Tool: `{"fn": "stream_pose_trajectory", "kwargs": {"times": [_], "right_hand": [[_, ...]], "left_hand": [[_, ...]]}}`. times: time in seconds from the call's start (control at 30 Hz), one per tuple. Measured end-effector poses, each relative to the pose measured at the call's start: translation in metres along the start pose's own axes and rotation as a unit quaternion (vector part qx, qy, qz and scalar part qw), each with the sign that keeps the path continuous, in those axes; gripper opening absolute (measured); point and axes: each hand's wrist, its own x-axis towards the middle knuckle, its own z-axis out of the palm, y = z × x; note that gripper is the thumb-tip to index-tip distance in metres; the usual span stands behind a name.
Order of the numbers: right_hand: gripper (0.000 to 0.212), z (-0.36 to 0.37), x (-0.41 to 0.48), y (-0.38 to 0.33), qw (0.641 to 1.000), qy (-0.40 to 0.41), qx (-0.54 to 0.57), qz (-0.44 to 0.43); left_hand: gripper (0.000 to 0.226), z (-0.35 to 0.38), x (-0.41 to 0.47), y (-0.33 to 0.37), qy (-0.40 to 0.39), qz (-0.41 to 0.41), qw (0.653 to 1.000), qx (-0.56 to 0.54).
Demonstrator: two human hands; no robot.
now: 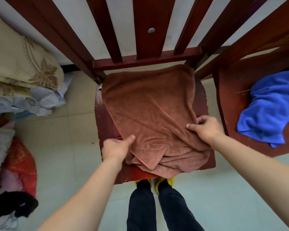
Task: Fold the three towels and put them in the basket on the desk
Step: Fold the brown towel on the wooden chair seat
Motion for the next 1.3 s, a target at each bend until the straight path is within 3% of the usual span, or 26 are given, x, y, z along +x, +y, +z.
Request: {"fn": "stream_pose_trajectory", "kwargs": {"times": [0.07, 0.13, 0.3, 0.37, 0.47, 0.53, 0.6, 0.73, 0.87, 0.97, 1.13, 1.3], "right_hand": [[0.038, 0.001, -0.006, 0.012, 0.995, -0.027, 0.097, 0.005], [0.038, -0.007, -0.008, 0.02, 0.989, 0.012, 0.145, -0.011], [0.034, -0.018, -0.013, 0.047, 0.988, 0.08, 0.134, 0.024], [0.028, -0.018, -0.018, 0.052, 0.986, 0.052, 0.154, 0.033], [0.019, -0.019, -0.03, 0.055, 0.984, -0.054, 0.169, 0.027], [0.027, -0.022, -0.037, 0.058, 0.982, -0.087, 0.17, 0.006], [0.041, -0.027, -0.04, 0.055, 0.984, -0.049, 0.164, -0.042], [0.042, -0.051, -0.023, 0.02, 0.975, 0.044, 0.199, -0.093], [0.036, -0.064, 0.005, -0.013, 0.964, 0.047, 0.259, -0.031], [0.033, -0.066, 0.015, -0.024, 0.953, 0.003, 0.304, -0.001], [0.014, -0.039, 0.0, 0.009, 0.967, 0.006, 0.249, 0.044], [0.026, 0.004, -0.021, 0.048, 0.973, -0.055, 0.215, 0.067]], "left_hand": [[0.038, 0.01, -0.014, -0.013, -0.021, -0.012, 1.0, -0.01], [0.043, 0.013, -0.019, -0.018, 0.005, 0.014, 1.0, -0.024], [0.036, -0.004, -0.022, -0.036, 0.018, 0.004, 1.0, -0.001], [0.035, -0.011, -0.02, -0.047, 0.002, -0.006, 1.0, 0.022], [0.036, -0.018, -0.021, -0.056, -0.027, 0.021, 0.999, 0.038], [0.035, -0.02, -0.029, -0.054, -0.065, 0.048, 0.996, 0.028], [0.03, -0.026, -0.038, -0.044, -0.079, 0.08, 0.994, 0.002], [0.029, -0.037, -0.046, 0.0, -0.062, 0.133, 0.986, -0.079], [0.026, -0.034, -0.026, 0.061, -0.05, 0.131, 0.978, -0.156], [0.007, -0.025, -0.005, 0.085, -0.027, 0.123, 0.977, -0.173], [0.03, -0.006, 0.004, 0.031, 0.045, 0.086, 0.993, -0.067], [0.036, 0.012, -0.016, -0.032, 0.055, 0.102, 0.987, 0.11]]}}
